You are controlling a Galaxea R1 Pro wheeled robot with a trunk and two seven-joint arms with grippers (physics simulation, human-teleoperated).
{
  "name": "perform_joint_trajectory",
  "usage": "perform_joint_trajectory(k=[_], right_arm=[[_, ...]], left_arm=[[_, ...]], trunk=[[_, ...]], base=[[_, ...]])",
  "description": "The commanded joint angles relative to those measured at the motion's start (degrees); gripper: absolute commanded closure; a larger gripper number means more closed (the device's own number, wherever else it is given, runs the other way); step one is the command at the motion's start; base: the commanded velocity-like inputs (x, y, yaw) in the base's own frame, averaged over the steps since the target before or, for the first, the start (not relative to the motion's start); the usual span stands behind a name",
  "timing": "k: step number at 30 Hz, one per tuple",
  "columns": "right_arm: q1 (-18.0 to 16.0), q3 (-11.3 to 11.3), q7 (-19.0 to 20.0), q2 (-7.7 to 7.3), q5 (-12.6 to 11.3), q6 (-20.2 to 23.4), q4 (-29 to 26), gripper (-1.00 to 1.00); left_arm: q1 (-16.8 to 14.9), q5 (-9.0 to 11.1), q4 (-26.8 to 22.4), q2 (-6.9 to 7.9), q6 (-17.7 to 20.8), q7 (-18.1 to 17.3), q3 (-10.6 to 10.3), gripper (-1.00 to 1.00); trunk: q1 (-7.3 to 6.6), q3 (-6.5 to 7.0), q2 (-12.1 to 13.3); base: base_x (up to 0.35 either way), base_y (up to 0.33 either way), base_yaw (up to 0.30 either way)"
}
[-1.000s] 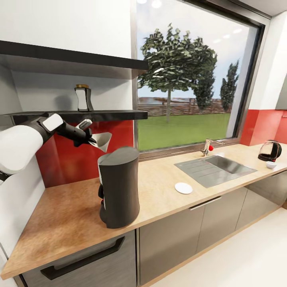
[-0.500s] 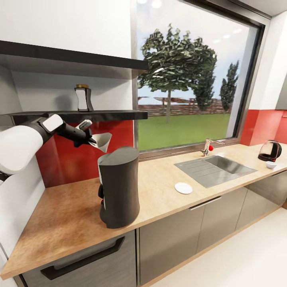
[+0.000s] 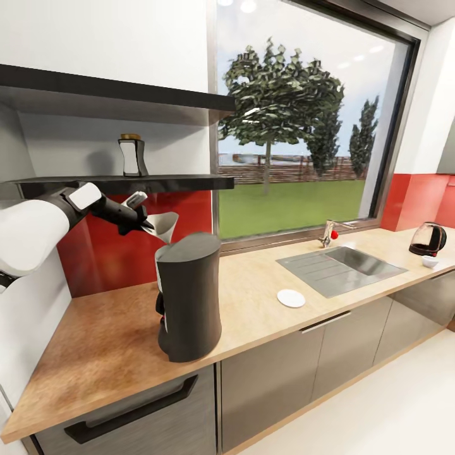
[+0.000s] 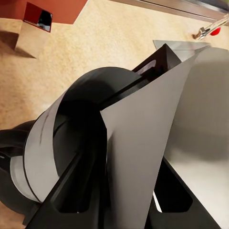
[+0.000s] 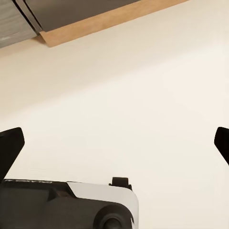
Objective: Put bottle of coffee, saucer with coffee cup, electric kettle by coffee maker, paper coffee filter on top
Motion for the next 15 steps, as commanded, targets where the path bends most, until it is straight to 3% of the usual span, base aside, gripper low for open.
perform_joint_trajectory(k=[1,15], right_arm=[[0.0,0.0,0.2,-0.01,0.0,-0.2,0.1,-1.00],[0.0,0.0,0.2,-0.01,0.0,-0.2,0.1,-1.00]], left_arm=[[-0.1,-0.2,0.1,0.02,0.0,-0.1,0.3,1.00],[-0.1,-0.2,0.2,0.01,0.0,-0.1,0.3,1.00]], trunk=[[0.02,-0.03,0.0],[0.02,-0.03,0.0]], base=[[0.000,0.000,0.000],[0.000,0.000,0.000]])
